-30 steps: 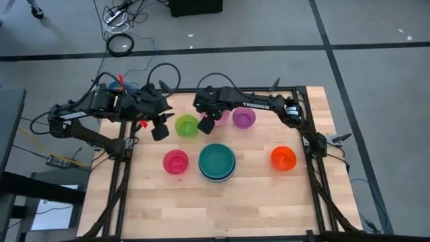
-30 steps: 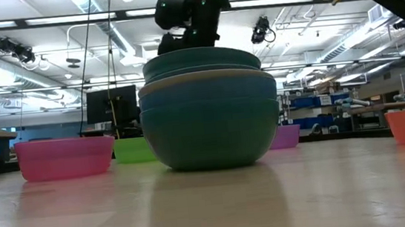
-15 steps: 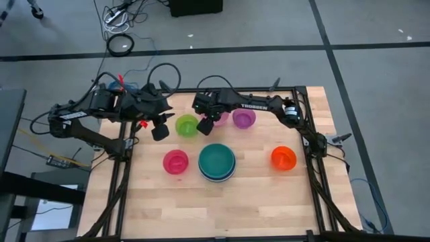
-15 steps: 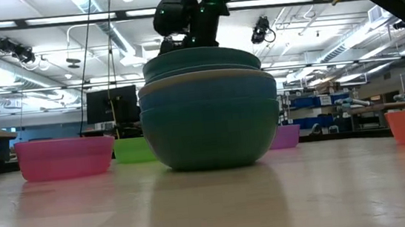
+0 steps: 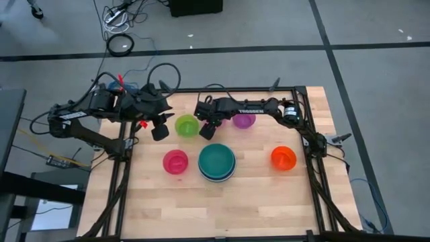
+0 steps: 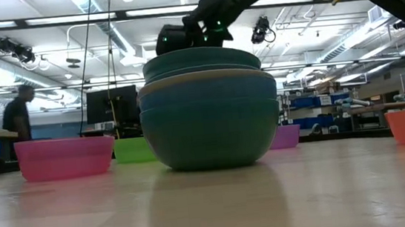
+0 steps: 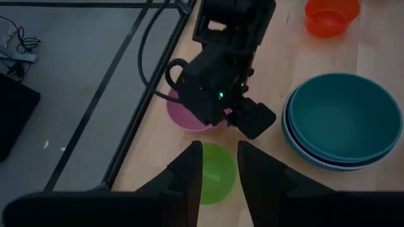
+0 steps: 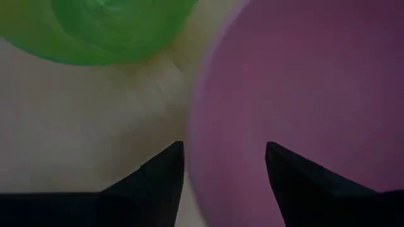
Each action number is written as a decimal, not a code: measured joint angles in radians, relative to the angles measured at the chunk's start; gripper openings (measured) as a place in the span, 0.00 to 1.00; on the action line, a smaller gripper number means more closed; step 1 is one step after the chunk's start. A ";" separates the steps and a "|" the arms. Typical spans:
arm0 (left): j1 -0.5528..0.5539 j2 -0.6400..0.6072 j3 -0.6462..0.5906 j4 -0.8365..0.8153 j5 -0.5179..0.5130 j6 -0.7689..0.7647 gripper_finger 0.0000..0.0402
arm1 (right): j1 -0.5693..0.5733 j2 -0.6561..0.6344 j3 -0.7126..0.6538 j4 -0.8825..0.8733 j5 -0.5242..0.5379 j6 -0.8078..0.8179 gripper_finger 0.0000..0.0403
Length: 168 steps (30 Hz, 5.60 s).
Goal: Nest bowls inside each other
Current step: Stack the pink bowl on top of the dark green bowl, then stack the violet bowl on top of the pink bowl
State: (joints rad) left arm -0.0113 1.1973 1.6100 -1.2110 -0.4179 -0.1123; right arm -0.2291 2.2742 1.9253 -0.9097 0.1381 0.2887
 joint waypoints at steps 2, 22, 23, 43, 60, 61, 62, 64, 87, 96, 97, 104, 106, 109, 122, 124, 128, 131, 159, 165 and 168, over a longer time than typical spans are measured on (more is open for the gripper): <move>0.000 0.000 0.000 0.000 0.000 0.000 0.27 | 0.000 0.000 -0.014 0.015 0.035 -0.014 0.50; 0.000 0.000 0.000 0.000 0.000 0.002 0.27 | 0.047 -0.011 0.165 -0.186 0.166 -0.184 0.01; 0.000 0.000 0.000 0.000 0.000 0.002 0.27 | 0.058 -0.011 0.205 -0.221 0.166 -0.191 0.01; -0.003 0.000 0.000 -0.059 -0.002 -0.056 0.27 | 0.493 -0.167 0.366 -0.433 -0.005 -0.103 0.00; -0.004 0.000 0.000 -0.048 -0.001 -0.071 0.27 | 0.512 -0.149 0.303 -0.387 -0.038 -0.002 0.21; -0.004 0.000 0.000 -0.048 -0.001 -0.071 0.27 | 0.509 -0.149 0.303 -0.387 -0.043 0.000 0.23; -0.004 0.000 0.000 -0.048 -0.001 -0.071 0.27 | 0.506 -0.149 0.303 -0.388 -0.048 0.003 0.25; -0.004 0.000 0.000 -0.048 -0.001 -0.070 0.27 | 0.501 -0.149 0.303 -0.392 -0.052 0.007 0.28; -0.005 0.000 0.000 -0.049 0.000 -0.075 0.23 | 0.512 -0.153 0.304 -0.474 0.075 0.048 0.37; -0.005 0.000 0.000 -0.050 0.000 -0.075 0.23 | 0.511 -0.170 0.304 -0.511 0.007 0.063 0.36; -0.005 0.000 0.000 -0.050 0.000 -0.074 0.23 | 0.511 -0.183 0.304 -0.513 -0.009 0.069 0.36; -0.005 0.000 0.000 -0.051 0.000 -0.074 0.23 | 0.511 -0.266 0.304 -0.459 0.092 0.077 0.36; -0.005 0.000 0.000 -0.051 0.000 -0.074 0.23 | 0.510 -0.267 0.304 -0.409 0.153 0.070 0.36; -0.005 0.000 0.000 -0.051 0.000 -0.075 0.23 | 0.502 -0.238 0.306 -0.330 0.188 0.045 0.34; -0.005 0.000 0.000 -0.056 0.000 -0.051 0.23 | 0.486 -0.083 0.303 -0.315 0.067 0.032 0.29; -0.005 0.000 0.000 -0.056 0.000 -0.052 0.23 | 0.484 -0.102 0.303 -0.312 0.075 0.032 0.29; -0.005 0.000 0.000 -0.055 0.000 -0.053 0.23 | 0.483 -0.160 0.303 -0.328 0.148 0.032 0.28; -0.005 0.000 0.000 -0.055 0.000 -0.054 0.23 | 0.485 -0.227 0.304 -0.426 0.305 0.045 0.28; -0.005 0.000 0.000 -0.101 -0.001 -0.078 0.23 | 0.043 -0.466 -0.499 -0.219 0.074 0.234 0.40; -0.004 0.000 0.000 -0.101 -0.001 -0.076 0.23 | 0.014 -0.463 -0.576 -0.132 0.070 0.220 0.40; -0.004 0.000 0.000 -0.094 -0.001 -0.076 0.23 | 0.003 -0.462 -0.604 -0.083 0.069 0.206 0.40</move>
State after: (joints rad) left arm -0.0155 1.1972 1.6096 -1.3045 -0.4187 -0.1886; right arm -0.2256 1.8118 1.3214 -0.9928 0.2068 0.4946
